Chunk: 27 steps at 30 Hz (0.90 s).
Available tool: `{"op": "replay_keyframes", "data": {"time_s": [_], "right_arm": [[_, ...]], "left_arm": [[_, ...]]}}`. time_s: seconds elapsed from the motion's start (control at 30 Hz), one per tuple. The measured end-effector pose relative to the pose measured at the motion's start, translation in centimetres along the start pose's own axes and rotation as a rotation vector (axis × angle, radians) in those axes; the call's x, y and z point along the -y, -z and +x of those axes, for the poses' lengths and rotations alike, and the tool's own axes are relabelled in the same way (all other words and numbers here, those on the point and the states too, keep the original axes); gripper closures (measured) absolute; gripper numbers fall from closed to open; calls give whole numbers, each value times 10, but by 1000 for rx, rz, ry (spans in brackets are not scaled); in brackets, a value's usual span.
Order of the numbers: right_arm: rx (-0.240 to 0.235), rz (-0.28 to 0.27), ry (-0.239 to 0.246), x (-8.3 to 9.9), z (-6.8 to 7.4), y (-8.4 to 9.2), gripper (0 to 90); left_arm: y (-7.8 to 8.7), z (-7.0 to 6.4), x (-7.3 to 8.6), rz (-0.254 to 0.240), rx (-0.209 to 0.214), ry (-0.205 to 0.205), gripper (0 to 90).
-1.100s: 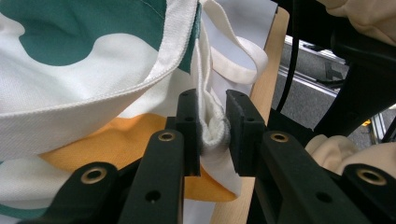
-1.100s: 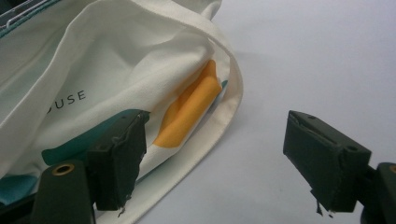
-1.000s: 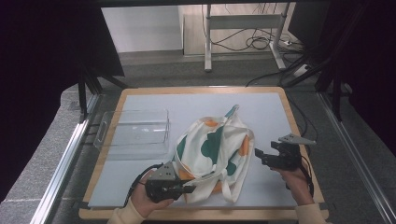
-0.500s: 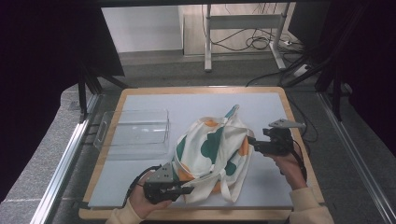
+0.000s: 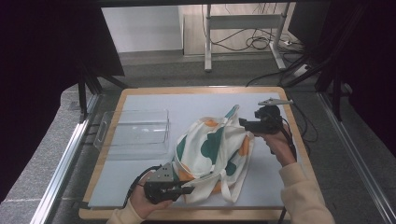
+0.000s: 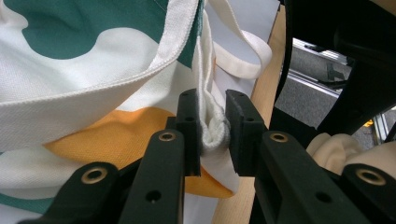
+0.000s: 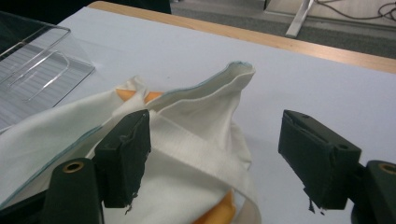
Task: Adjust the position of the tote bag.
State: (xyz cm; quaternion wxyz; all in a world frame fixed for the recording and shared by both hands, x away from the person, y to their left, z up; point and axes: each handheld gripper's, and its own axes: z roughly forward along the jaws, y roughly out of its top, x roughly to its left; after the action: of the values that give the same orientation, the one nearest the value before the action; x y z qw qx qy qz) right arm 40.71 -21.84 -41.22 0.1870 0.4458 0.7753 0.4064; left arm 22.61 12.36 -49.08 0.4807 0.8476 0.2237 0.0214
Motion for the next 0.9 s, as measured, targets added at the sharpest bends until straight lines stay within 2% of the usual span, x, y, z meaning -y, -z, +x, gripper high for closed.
{"op": "replay_keyframes", "data": {"time_s": [0.17, 0.2, 0.3, 0.47, 0.7, 0.77, 0.9], "right_arm": [[-2, 42, -26, -16, -3, -22, 258], [-2, 42, -26, -16, -3, -22, 258], [-2, 67, -45, -26, -4, -39, 259], [5, 86, -68, -35, -4, -52, 261], [50, 138, -75, -45, 0, -70, 259], [71, 170, -85, -45, 0, -78, 255], [78, 184, -106, -45, -1, -84, 255]], "left_arm": [[0, 0, 0, 5, -1, -8, 771], [0, 0, 0, 5, -1, -8, 772], [0, 0, 0, 2, 0, -5, 772], [0, 0, 1, 4, -1, -7, 771], [0, -1, 0, 2, -1, -6, 771], [0, -2, 0, 1, -4, -7, 771], [0, -2, 0, 2, -5, -10, 771]]}}
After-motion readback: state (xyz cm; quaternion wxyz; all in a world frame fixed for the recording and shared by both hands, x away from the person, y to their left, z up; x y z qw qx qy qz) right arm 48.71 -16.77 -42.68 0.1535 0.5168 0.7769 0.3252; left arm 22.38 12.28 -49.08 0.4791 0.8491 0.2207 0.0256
